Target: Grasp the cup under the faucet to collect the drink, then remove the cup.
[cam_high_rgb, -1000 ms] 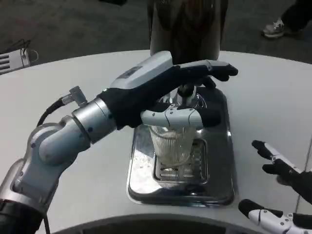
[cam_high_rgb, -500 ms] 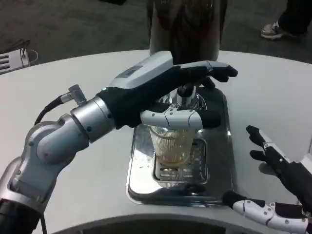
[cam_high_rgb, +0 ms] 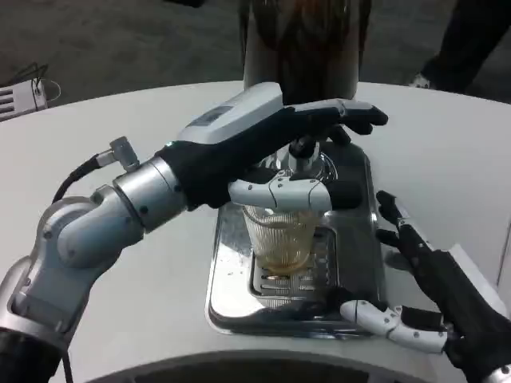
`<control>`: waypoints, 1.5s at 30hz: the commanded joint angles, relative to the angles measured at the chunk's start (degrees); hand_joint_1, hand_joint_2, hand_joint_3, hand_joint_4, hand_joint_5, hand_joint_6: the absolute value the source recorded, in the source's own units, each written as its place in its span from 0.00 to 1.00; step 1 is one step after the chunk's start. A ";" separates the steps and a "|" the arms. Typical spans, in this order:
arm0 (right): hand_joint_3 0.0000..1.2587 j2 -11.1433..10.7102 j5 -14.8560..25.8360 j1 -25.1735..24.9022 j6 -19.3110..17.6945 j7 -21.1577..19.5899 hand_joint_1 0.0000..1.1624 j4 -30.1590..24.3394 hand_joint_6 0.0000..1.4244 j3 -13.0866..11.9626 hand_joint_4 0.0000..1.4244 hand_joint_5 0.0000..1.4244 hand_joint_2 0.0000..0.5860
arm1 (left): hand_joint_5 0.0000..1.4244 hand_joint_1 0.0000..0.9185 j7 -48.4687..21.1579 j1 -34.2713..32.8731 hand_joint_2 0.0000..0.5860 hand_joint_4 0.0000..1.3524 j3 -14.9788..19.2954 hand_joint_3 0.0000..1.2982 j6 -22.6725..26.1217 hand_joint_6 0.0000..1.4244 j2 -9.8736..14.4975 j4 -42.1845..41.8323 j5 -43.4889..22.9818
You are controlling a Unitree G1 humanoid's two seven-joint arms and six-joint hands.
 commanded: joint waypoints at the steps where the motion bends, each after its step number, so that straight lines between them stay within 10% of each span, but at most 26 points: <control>1: 0.00 0.93 0.50 -2.51 -1.71 -1.66 0.65 2.89 0.08 1.49 0.00 0.06 0.38 | 0.21 0.00 -1.60 1.39 0.12 0.17 -1.03 0.18 0.58 0.22 0.63 -1.02 0.83; 45: 0.00 6.26 -0.57 -18.46 -3.43 -10.88 0.68 22.61 0.04 7.65 0.00 0.04 0.36 | 0.21 0.00 -0.39 3.95 0.09 0.16 3.75 0.19 1.00 0.22 2.26 -2.90 -3.34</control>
